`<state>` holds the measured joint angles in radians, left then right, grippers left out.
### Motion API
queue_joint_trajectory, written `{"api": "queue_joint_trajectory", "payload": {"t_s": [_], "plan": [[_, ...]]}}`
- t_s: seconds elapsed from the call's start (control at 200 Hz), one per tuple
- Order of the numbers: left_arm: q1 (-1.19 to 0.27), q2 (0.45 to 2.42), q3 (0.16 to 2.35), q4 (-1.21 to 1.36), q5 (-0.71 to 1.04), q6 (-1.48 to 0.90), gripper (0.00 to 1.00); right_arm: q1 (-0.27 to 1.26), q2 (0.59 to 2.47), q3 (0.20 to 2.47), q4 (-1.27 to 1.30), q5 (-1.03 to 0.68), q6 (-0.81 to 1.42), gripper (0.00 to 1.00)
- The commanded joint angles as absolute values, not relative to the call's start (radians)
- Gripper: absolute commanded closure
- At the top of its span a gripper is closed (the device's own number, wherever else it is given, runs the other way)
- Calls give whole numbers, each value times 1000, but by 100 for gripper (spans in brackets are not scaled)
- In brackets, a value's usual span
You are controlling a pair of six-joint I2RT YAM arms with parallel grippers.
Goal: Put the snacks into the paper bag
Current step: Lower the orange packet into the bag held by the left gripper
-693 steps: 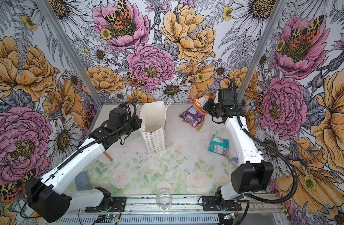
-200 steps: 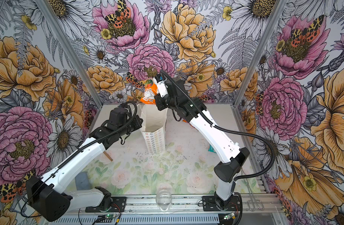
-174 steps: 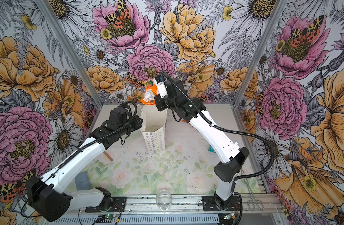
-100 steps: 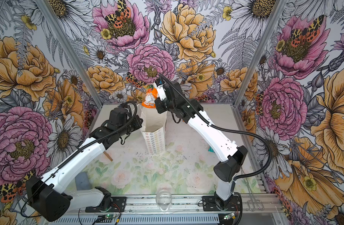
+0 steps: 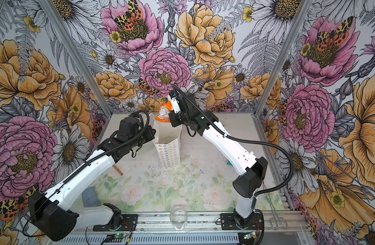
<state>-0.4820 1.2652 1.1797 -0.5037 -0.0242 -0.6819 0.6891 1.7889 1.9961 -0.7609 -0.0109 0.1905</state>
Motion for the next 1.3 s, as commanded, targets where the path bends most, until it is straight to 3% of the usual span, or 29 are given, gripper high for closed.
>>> {"api": "queue_joint_trajectory", "payload": {"t_s": [0.0, 1.296], "plan": [[-486, 1258, 1196, -456, -2, -676, 100, 698, 1769, 1980, -676, 0, 210, 100], [-489, 1258, 1191, -453, -7, -680, 100, 715, 1778, 1871, -655, -11, 237, 100]]}}
